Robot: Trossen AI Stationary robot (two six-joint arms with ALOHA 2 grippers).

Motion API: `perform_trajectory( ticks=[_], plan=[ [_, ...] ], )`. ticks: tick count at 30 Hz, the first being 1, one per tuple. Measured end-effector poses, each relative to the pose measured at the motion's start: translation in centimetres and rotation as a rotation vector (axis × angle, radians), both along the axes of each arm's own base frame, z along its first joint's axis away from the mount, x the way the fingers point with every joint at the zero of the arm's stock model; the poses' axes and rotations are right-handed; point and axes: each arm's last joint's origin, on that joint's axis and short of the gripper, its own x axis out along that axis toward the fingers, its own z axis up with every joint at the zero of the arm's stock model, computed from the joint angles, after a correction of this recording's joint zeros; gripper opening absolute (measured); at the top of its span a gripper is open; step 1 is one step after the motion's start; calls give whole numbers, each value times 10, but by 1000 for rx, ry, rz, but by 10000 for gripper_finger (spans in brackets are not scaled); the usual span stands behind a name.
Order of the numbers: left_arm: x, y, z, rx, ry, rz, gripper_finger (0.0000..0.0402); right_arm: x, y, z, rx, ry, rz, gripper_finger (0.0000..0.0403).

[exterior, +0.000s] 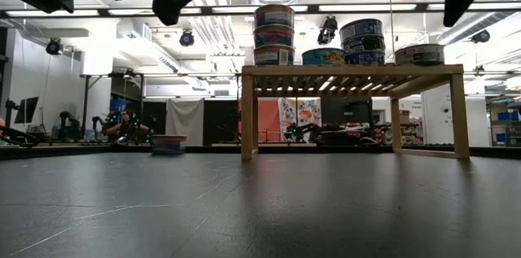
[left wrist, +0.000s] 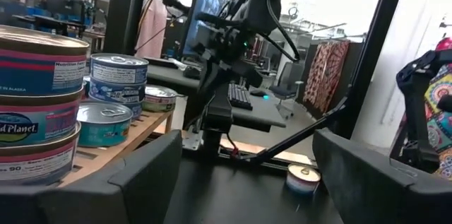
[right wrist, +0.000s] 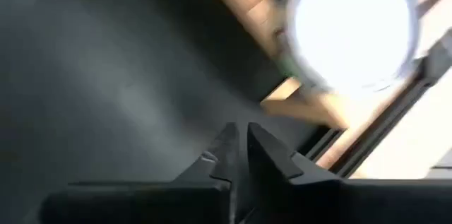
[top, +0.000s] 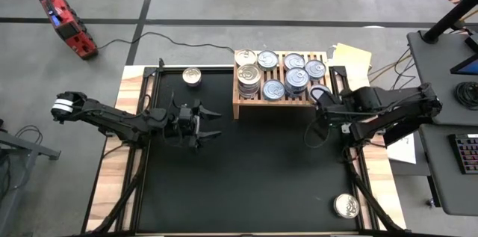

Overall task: Stack canned seafood by type on shelf
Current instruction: Put the green tuna can on the shelf

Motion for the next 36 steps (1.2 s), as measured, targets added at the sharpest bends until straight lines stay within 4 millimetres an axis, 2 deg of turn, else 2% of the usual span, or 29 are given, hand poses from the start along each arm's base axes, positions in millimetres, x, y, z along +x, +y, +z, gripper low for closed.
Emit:
perform_trajectory(
  ticks=[8,15,26,36],
  plan=[
    [0,0,-1,17,11,2,302,-1,-3,-6,-99,26,2,10],
    [0,0,-2,18,18,2,302,-1,-4,-13,-117,49,-6,9],
    [0,0,-2,18,18,2,302,-2,-21,-26,-139,131,-61,9],
    [0,0,-2,18,18,2,302,-1,-31,-27,-242,142,-72,9]
  ],
)
